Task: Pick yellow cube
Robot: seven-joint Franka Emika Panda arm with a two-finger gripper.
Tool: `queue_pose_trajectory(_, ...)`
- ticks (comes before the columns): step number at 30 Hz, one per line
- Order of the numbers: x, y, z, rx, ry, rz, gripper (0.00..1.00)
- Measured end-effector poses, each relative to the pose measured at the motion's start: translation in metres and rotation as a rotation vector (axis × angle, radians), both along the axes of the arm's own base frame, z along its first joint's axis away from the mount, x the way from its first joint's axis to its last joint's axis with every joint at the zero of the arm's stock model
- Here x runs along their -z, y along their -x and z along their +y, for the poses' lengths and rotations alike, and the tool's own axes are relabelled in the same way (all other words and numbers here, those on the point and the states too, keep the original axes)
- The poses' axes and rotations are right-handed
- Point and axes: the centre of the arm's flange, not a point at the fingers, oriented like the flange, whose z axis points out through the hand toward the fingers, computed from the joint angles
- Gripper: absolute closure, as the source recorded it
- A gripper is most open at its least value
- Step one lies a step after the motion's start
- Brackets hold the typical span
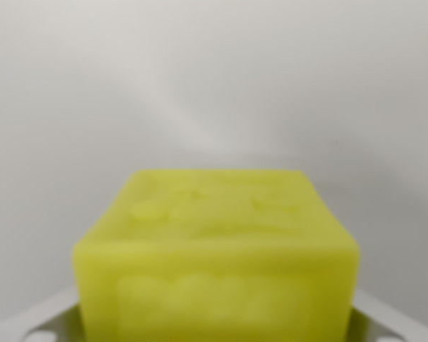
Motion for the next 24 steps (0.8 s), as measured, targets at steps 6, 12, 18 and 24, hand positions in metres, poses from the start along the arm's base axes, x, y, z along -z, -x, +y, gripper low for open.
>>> queue_pose_trajectory(6,-0.010,0.000,0.000,0.000,0.000,0.000,1.00)
queue_pose_trajectory(12,-0.020,0.000,0.000,0.000,0.000,0.000,1.00)
queue_pose_trajectory(18,-0.030,0.000,0.000,0.000,0.000,0.000,1.00)
queue_pose_trajectory(24,-0.040,0.000,0.000,0.000,0.000,0.000,1.00)
